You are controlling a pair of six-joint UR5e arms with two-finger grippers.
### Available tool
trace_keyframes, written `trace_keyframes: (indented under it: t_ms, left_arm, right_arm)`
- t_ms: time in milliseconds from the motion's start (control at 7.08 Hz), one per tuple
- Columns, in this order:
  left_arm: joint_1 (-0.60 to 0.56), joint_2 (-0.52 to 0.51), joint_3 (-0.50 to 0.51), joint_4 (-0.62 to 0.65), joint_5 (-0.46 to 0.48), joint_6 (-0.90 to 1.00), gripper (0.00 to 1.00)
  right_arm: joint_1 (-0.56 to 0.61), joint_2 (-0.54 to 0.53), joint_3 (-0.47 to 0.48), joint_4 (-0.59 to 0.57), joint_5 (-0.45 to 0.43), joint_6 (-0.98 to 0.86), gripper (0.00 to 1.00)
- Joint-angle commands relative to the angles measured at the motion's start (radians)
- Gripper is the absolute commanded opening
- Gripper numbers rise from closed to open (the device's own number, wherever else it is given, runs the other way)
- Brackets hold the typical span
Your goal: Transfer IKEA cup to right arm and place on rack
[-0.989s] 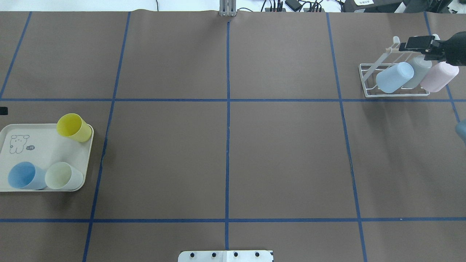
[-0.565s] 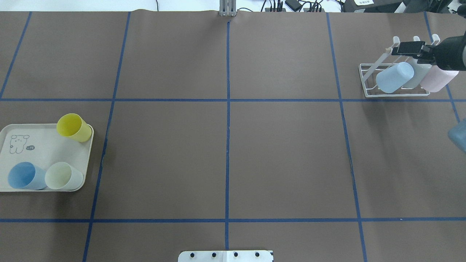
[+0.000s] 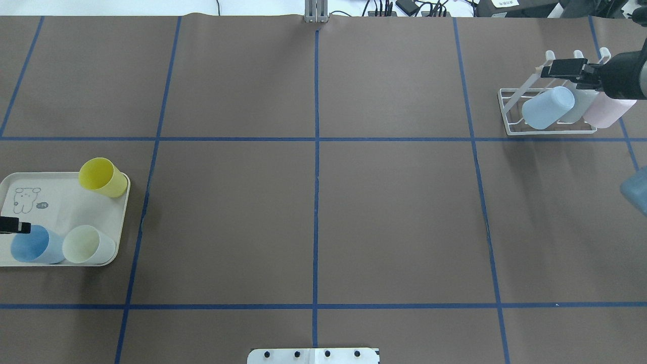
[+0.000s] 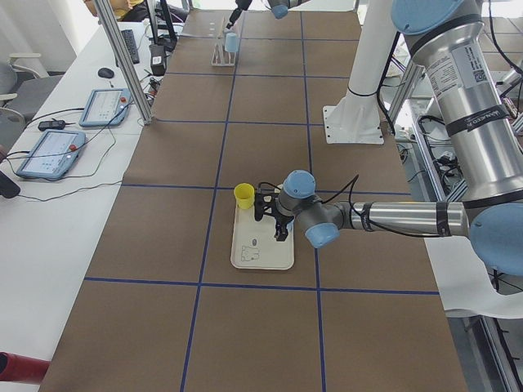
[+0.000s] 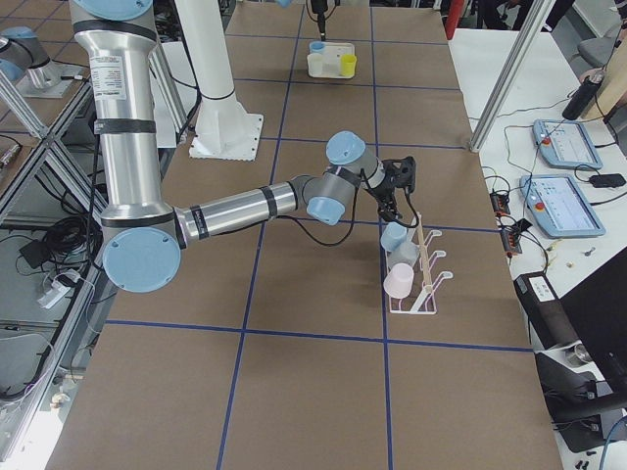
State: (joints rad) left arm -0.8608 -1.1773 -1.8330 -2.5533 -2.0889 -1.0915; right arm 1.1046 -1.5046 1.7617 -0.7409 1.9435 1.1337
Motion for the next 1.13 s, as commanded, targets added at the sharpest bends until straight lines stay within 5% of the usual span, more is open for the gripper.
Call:
trace_keyframes:
  t_ms: [0,141,424,989]
  left_arm:
    - [0.052,0.002,-0.003,0.024,0.021,-0.014,0.89]
    - [0.052,0.004,-0.005,0.022,0.021,-0.019,0.49]
    - [0.052,0.005,-0.005,0.022,0.020,-0.019,0.00]
    - [0.031,0.088,-0.066,0.021,0.010,-0.018,0.00]
  right_arm:
    - [-0.002,-0.002,0.002,0.000,0.000,0.011,1.00]
    - [-0.003,-0.002,0.002,0.000,-0.001,0.012,1.00]
    - [-0.003,-0.002,0.002,0.000,-0.001,0.012,1.00]
    - [-0.003,0.003,0.015,-0.002,0.002,0.012,1.00]
